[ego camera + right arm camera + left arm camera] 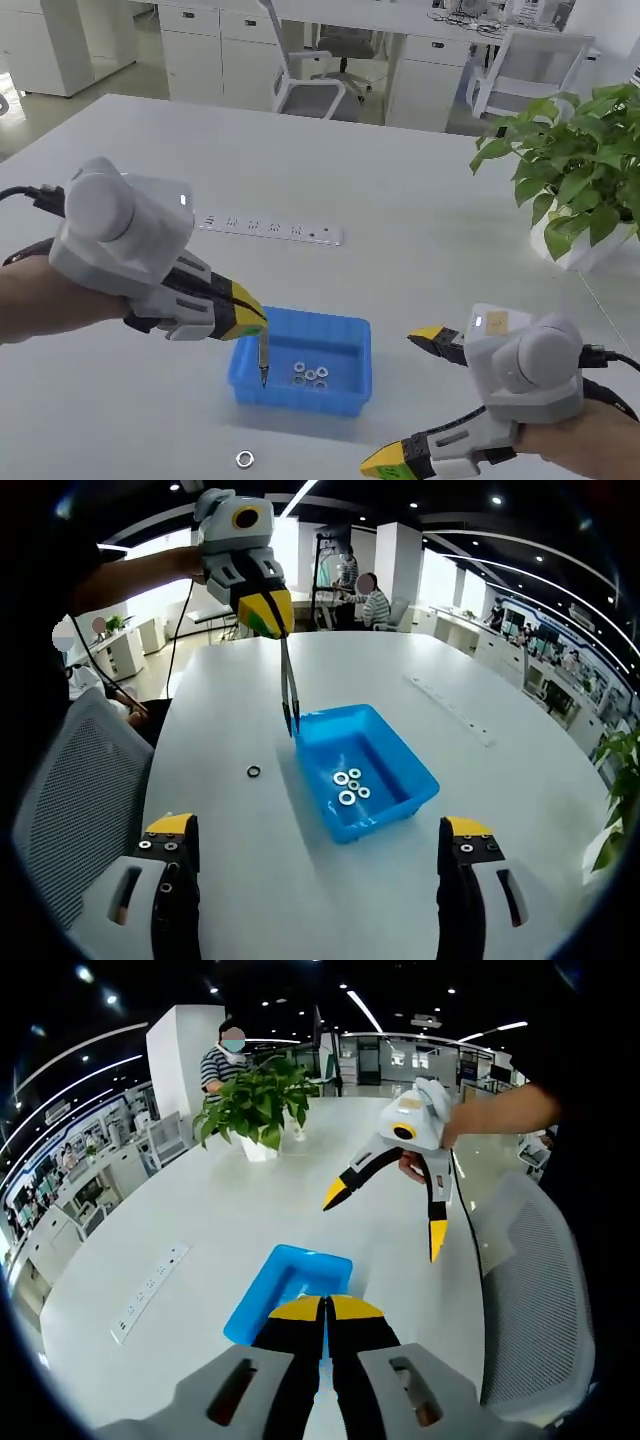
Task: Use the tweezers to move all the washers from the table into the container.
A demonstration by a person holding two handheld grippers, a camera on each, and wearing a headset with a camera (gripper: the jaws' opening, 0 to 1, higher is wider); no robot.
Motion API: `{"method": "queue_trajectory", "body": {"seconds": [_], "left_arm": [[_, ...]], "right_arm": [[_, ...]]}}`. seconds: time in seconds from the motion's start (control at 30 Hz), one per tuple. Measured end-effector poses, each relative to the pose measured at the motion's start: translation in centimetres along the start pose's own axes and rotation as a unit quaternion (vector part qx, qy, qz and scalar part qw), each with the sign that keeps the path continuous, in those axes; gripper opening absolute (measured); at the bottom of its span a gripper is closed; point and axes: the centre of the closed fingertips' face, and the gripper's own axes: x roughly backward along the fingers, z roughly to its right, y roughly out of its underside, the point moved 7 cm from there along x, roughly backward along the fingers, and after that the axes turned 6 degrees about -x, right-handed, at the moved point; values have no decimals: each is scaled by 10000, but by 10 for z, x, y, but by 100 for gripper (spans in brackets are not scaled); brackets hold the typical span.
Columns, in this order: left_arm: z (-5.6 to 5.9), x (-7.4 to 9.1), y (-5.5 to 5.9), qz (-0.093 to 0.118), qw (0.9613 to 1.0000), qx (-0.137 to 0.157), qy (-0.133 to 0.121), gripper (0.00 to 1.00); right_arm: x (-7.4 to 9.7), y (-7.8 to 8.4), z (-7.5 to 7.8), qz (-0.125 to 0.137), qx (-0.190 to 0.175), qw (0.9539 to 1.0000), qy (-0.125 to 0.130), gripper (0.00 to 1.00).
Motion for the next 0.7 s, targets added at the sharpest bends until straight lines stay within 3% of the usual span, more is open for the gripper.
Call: {"method": "queue_trajectory", "body": {"seconds": [0.43,0.7], "left_arm": [[15,2,9,-40,9999,100,55,4],[24,-2,19,-78,9998,148,74,4]], "right_arm": [[0,6,-8,180,74,9998,49,100],[-5,13,-17,200,78,9998,-54,100]]}}
